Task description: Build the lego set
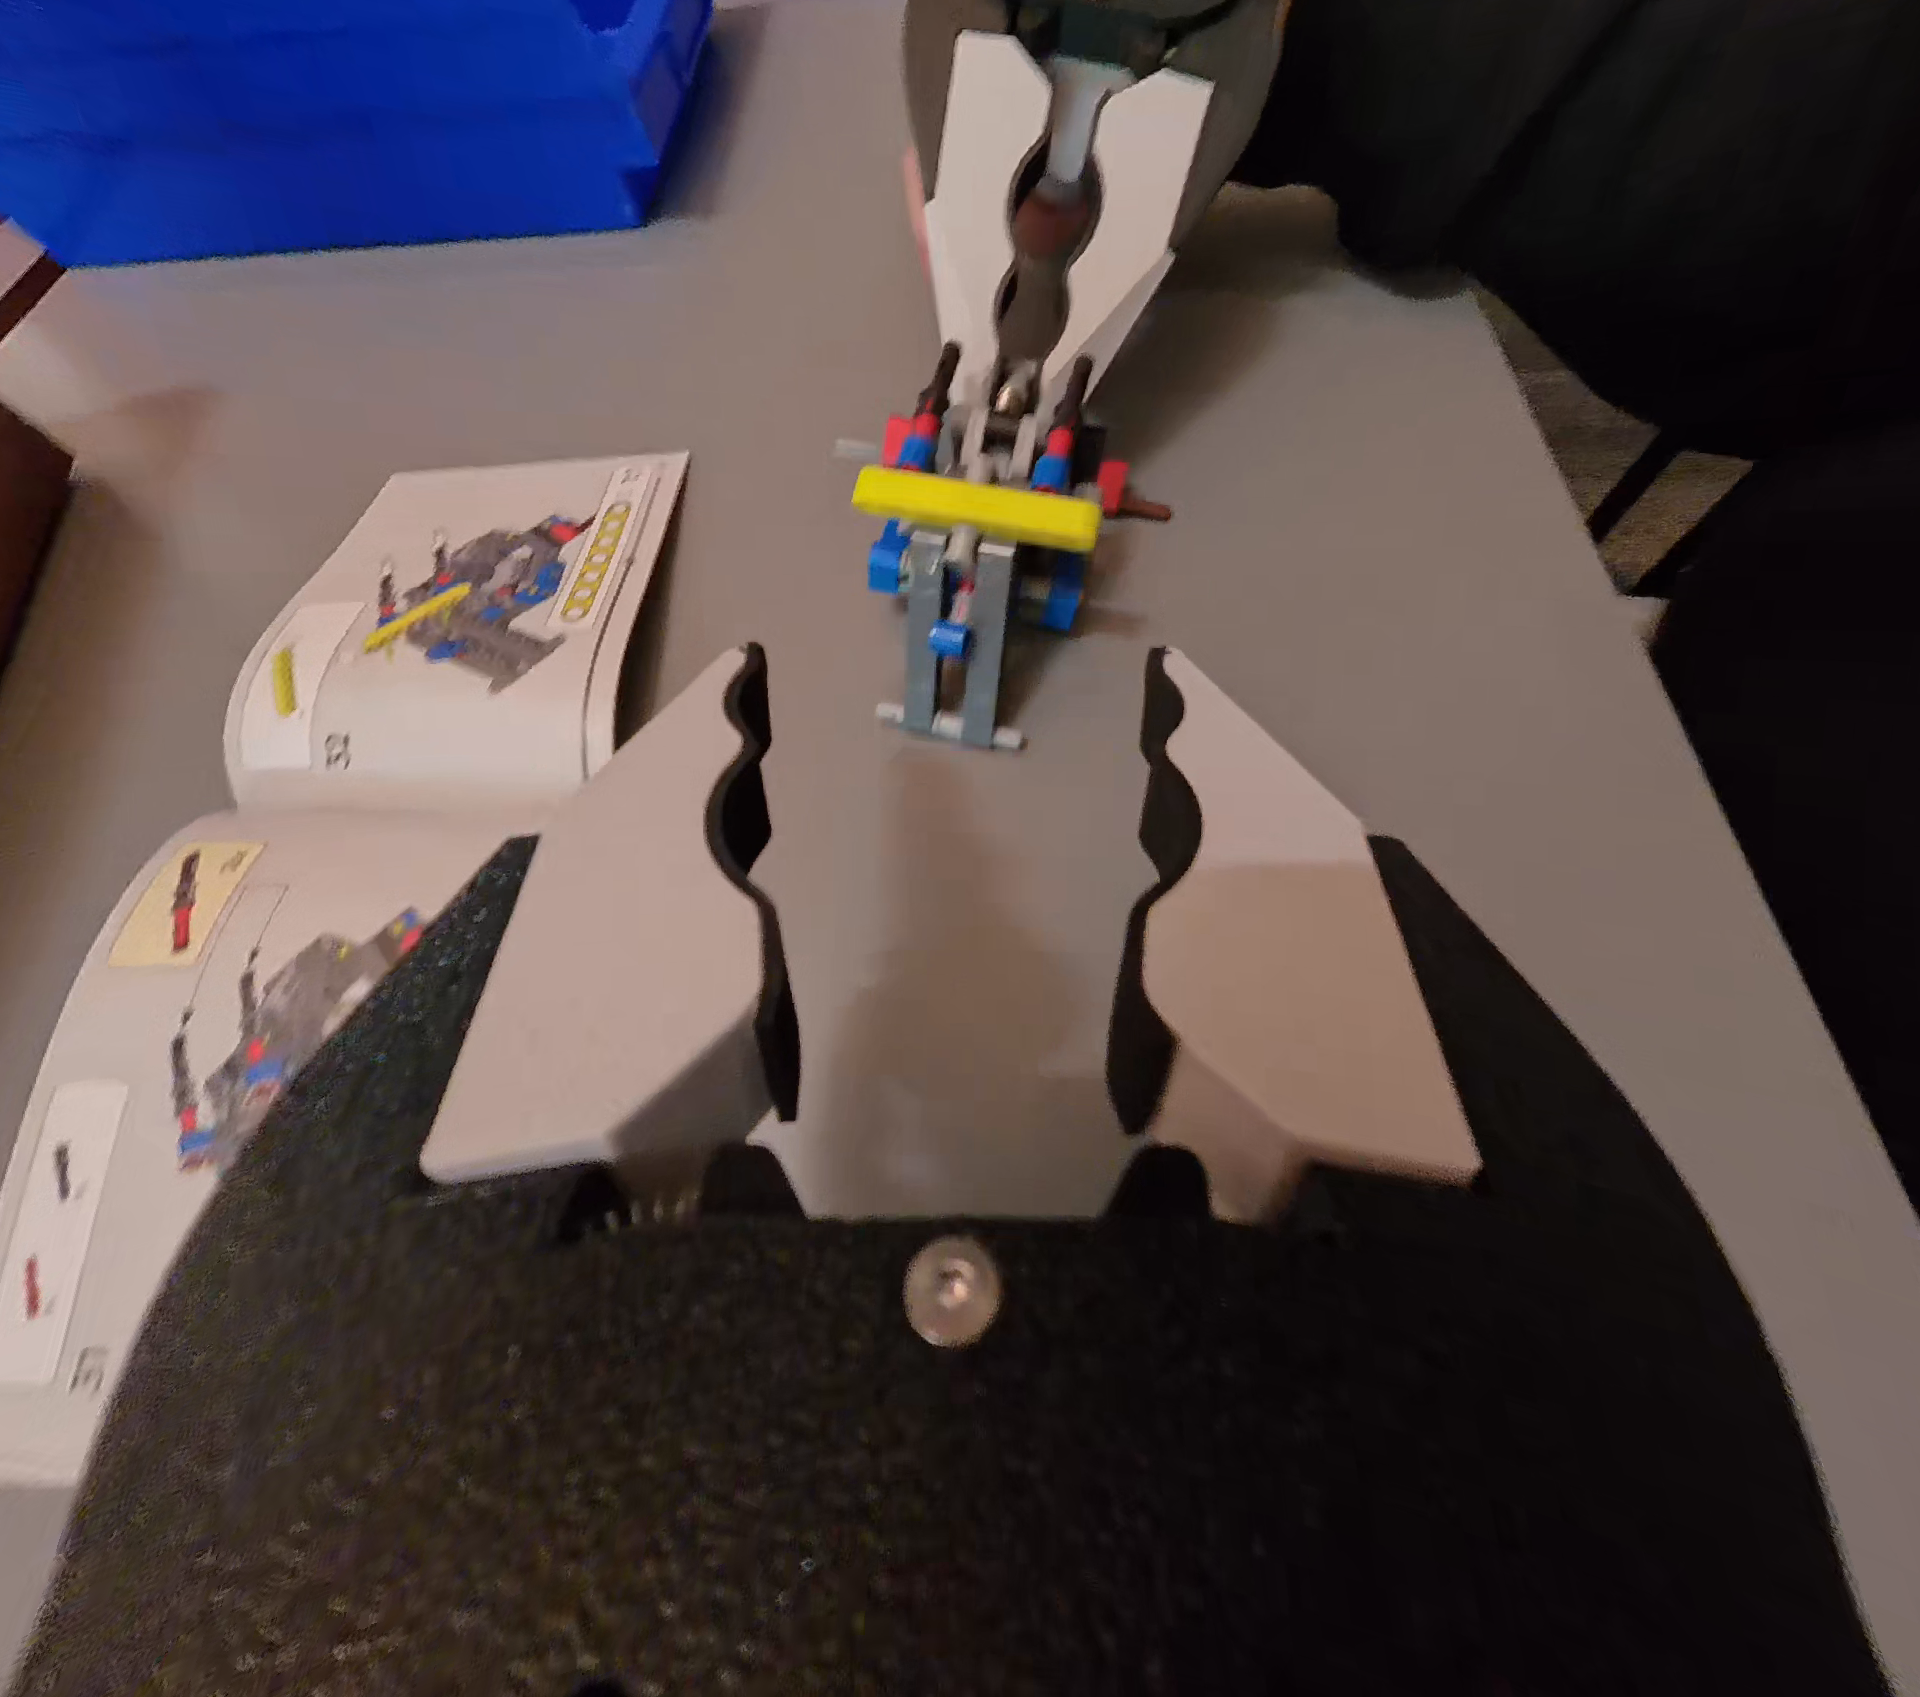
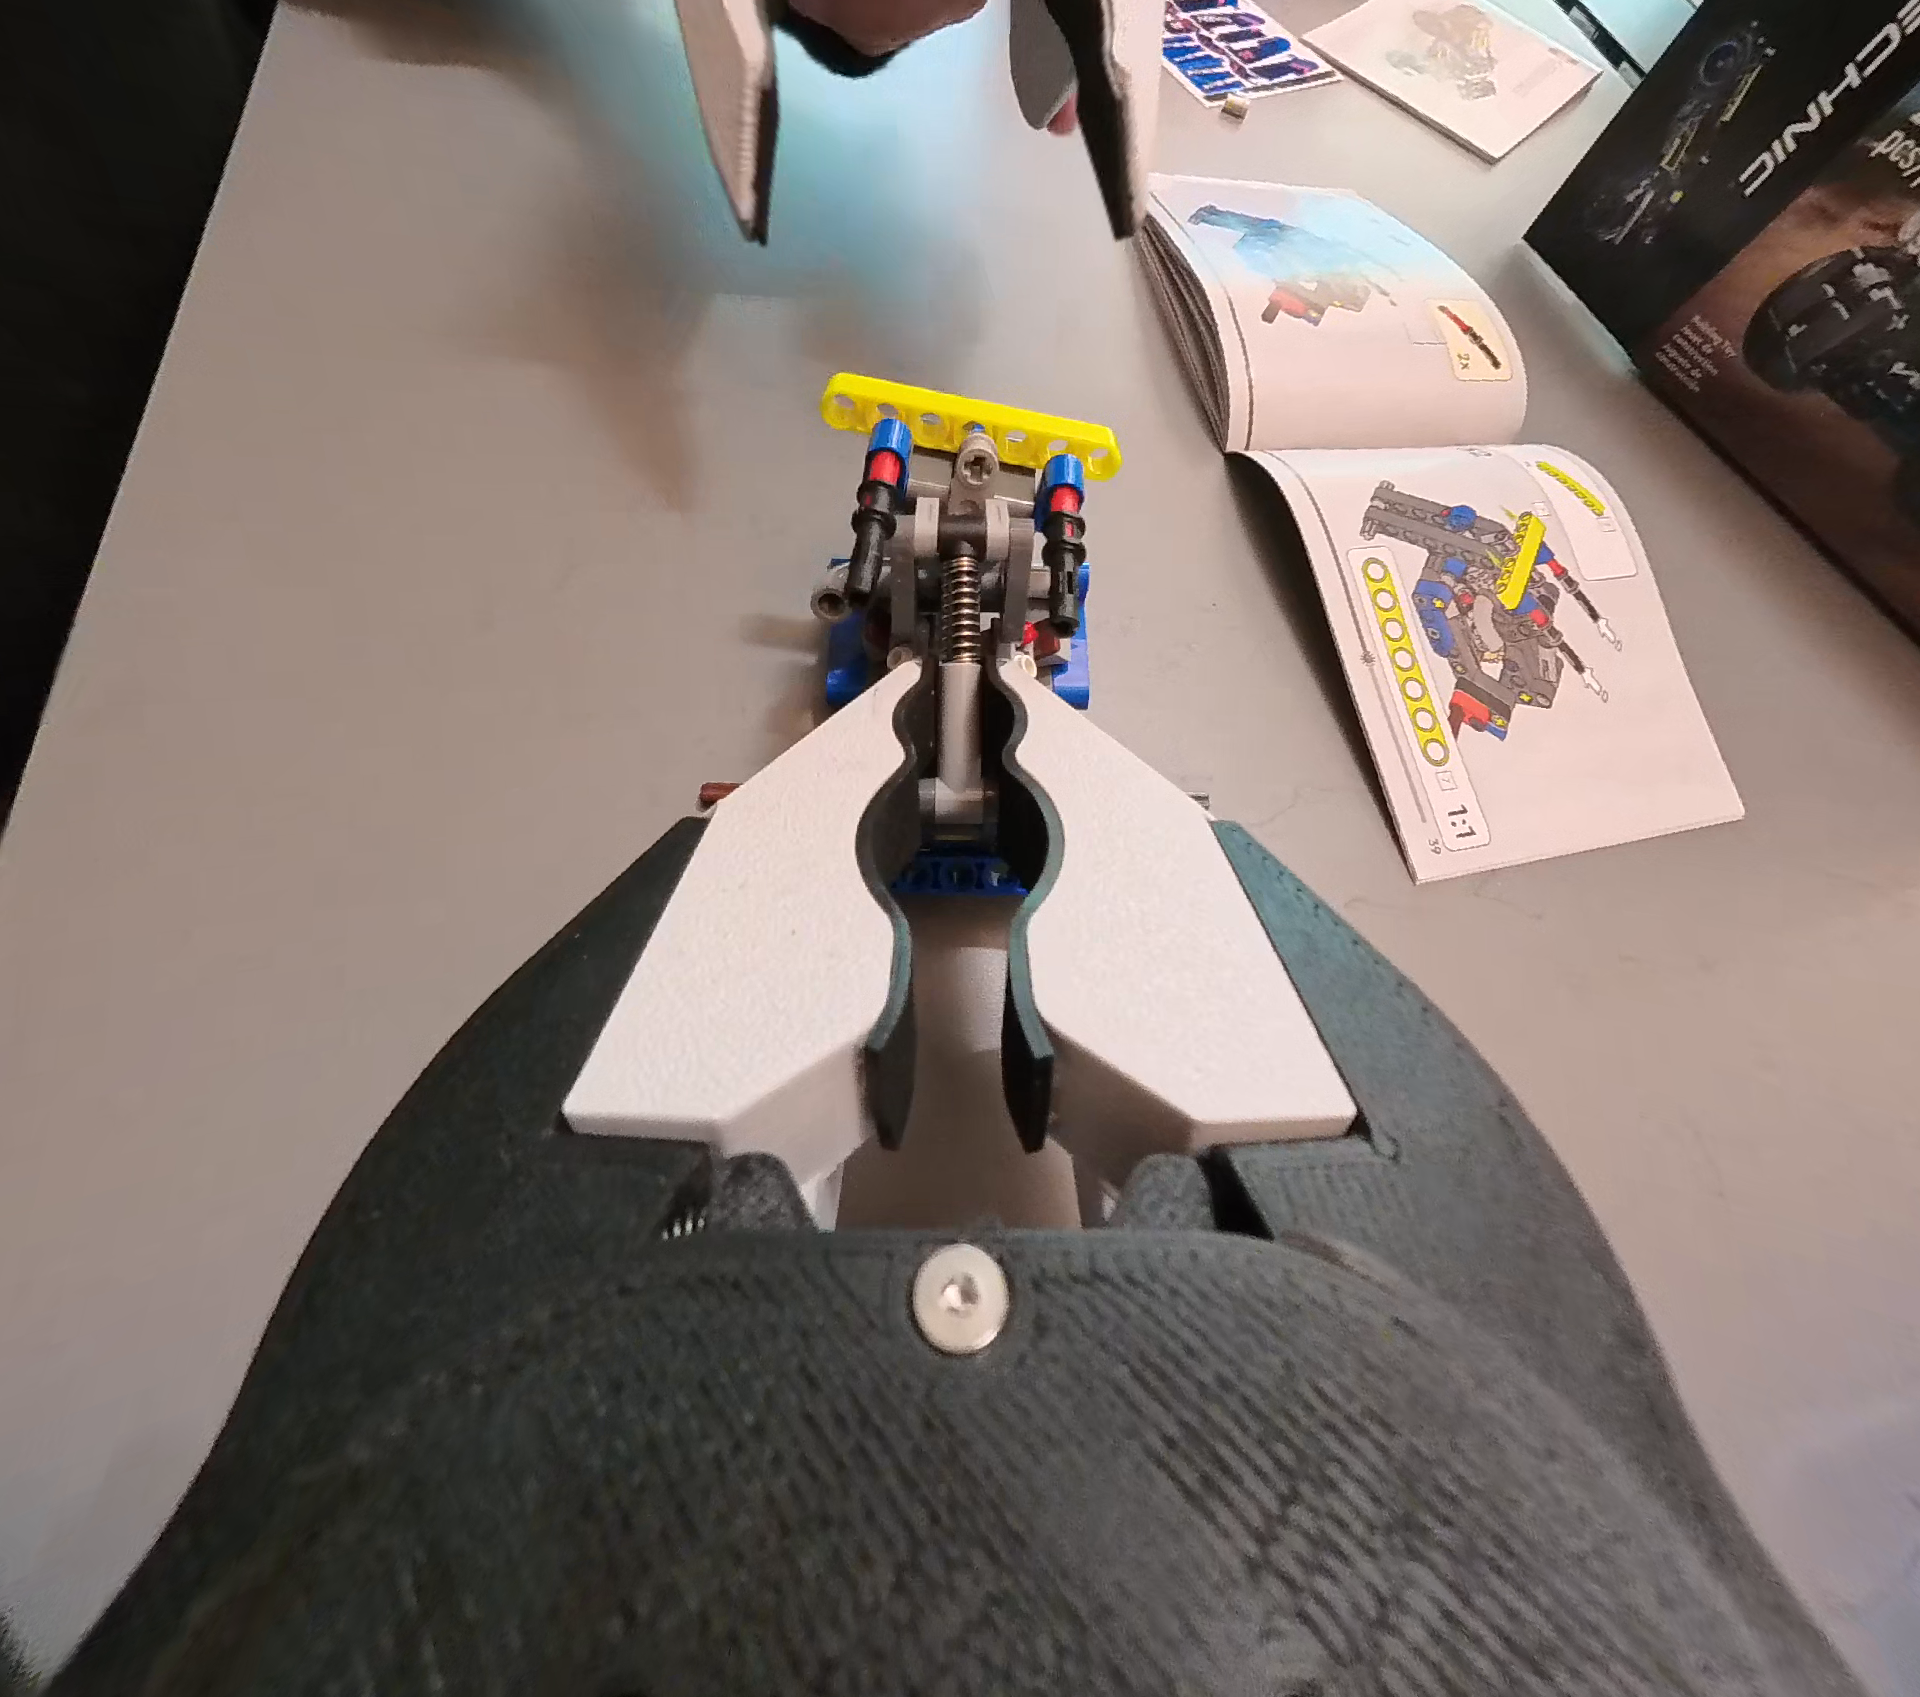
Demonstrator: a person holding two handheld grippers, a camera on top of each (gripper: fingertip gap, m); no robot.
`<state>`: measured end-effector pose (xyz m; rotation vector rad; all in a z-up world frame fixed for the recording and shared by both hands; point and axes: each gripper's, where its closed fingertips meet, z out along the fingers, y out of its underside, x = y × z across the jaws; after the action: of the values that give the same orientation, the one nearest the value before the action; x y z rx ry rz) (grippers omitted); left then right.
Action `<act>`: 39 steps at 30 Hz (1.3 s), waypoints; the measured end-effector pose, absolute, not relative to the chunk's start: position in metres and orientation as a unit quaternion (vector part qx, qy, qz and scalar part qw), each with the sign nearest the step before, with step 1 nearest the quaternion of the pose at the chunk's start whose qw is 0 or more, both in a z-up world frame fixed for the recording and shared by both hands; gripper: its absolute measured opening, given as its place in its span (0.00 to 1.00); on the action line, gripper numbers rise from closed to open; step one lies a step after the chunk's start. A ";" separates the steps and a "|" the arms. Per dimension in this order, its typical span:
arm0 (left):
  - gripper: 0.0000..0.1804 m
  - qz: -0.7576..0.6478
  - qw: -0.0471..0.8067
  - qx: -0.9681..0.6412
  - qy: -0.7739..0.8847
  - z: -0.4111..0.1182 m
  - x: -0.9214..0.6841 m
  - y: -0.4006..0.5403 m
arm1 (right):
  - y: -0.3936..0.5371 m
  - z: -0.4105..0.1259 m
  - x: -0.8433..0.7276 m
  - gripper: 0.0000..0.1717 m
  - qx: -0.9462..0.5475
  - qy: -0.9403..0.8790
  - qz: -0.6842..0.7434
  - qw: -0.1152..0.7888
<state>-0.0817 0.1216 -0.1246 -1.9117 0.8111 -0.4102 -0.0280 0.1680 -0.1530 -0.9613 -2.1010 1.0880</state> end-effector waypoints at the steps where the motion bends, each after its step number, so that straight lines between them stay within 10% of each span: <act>1: 0.39 -0.164 0.490 -0.791 0.328 -0.127 -0.087 0.120 | 0.168 -0.153 -0.028 0.03 -0.360 -0.788 0.407 0.291; 39: 0.41 -0.185 0.484 -0.765 0.383 -0.137 -0.047 0.151 | 0.167 -0.153 -0.027 0.03 -0.356 -0.789 0.408 0.290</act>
<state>-0.0474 0.1510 -0.1372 -1.8626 0.9321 -0.4495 -0.0272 0.1668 -0.1533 -0.9498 -2.1053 1.0873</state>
